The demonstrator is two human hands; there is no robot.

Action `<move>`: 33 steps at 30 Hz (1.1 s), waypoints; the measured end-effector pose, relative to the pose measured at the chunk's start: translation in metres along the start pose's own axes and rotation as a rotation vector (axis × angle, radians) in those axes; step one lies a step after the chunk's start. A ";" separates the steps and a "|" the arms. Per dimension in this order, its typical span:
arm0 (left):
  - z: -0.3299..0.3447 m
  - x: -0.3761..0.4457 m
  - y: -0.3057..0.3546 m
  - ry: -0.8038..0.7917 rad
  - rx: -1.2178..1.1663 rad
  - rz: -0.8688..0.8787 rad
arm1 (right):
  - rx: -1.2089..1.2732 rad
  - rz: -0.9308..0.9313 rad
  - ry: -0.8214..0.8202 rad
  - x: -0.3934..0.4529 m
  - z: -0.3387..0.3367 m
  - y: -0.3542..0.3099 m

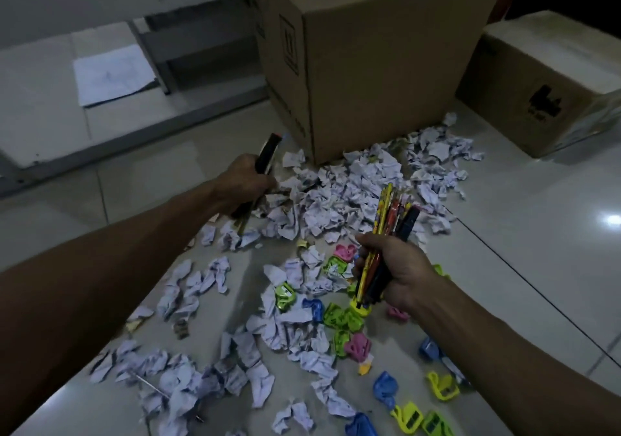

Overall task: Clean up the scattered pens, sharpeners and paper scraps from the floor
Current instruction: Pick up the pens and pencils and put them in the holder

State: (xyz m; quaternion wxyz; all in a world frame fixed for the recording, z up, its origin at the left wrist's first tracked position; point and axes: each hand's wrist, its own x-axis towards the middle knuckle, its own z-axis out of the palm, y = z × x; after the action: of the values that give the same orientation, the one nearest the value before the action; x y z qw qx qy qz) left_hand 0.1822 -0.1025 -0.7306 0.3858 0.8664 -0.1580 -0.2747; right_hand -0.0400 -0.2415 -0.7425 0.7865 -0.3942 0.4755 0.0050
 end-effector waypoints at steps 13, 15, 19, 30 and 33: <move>0.000 0.047 -0.052 0.170 0.709 0.130 | -0.045 -0.034 0.002 0.026 0.013 0.008; 0.004 0.053 -0.056 0.144 0.747 0.142 | -0.083 -0.053 -0.004 0.032 0.014 0.007; 0.010 0.058 -0.065 0.100 0.826 0.118 | -0.268 -0.136 -0.043 0.036 0.019 -0.001; -0.028 0.030 -0.044 0.380 -0.246 0.022 | -1.269 -0.748 -0.086 0.078 0.099 -0.081; -0.044 0.016 -0.044 0.416 -0.558 -0.095 | -1.510 -0.816 -0.143 0.096 0.126 -0.090</move>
State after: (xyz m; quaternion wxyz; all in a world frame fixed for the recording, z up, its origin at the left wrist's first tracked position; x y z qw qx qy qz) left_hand 0.2242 -0.0561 -0.7449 0.6184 0.7715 0.0458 -0.1425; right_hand 0.1408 -0.2601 -0.7294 0.2820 -0.9505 0.1153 0.0618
